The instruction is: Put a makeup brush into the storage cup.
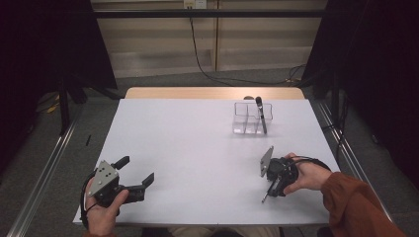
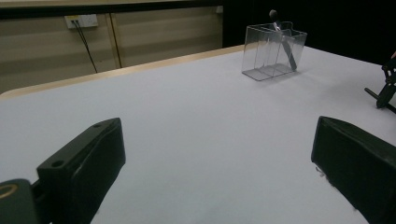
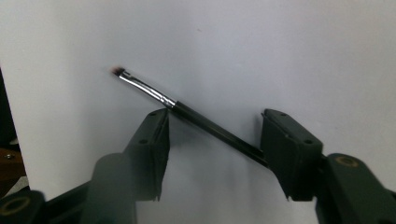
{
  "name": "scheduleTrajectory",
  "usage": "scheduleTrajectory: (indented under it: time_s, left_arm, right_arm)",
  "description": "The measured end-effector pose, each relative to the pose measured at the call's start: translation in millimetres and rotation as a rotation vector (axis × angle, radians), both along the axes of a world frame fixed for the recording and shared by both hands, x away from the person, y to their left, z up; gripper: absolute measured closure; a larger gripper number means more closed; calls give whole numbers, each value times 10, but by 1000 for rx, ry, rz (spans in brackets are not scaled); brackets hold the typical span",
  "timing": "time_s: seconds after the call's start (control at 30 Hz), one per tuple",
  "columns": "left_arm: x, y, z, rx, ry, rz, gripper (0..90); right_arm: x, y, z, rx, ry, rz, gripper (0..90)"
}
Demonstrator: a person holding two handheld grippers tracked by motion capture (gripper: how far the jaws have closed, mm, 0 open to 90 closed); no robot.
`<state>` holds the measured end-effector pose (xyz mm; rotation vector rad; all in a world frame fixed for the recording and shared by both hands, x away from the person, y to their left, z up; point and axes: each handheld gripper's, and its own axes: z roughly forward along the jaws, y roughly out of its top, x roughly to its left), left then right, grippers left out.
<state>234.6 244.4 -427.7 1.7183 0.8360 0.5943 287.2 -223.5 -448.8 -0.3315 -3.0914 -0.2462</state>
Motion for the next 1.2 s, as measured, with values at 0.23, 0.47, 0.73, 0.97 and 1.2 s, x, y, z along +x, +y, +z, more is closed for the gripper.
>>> scheduleTrajectory:
  time_s: [0.23, 0.47, 0.73, 0.97, 1.2]
  left_arm:
    - [3, 1, -1, 1, 0, 0, 29]
    - [8, 5, -5, 6, 2, 3, 30]
    - [7, 0, -6, 7, 2, -1, 29]
    - [6, -9, -5, 13, -1, 1, 30]
    - [8, -3, -5, 10, -1, 3, 30]
  right_arm:
    - [6, 41, 20, -29, 8, 17, 559]
    - [-11, 96, 35, -59, 6, 48, 685]
    - [26, 77, 28, -41, 12, 42, 777]
    - [26, 81, 34, -48, 26, 28, 863]
    - [13, 60, 33, -30, 18, 23, 863]
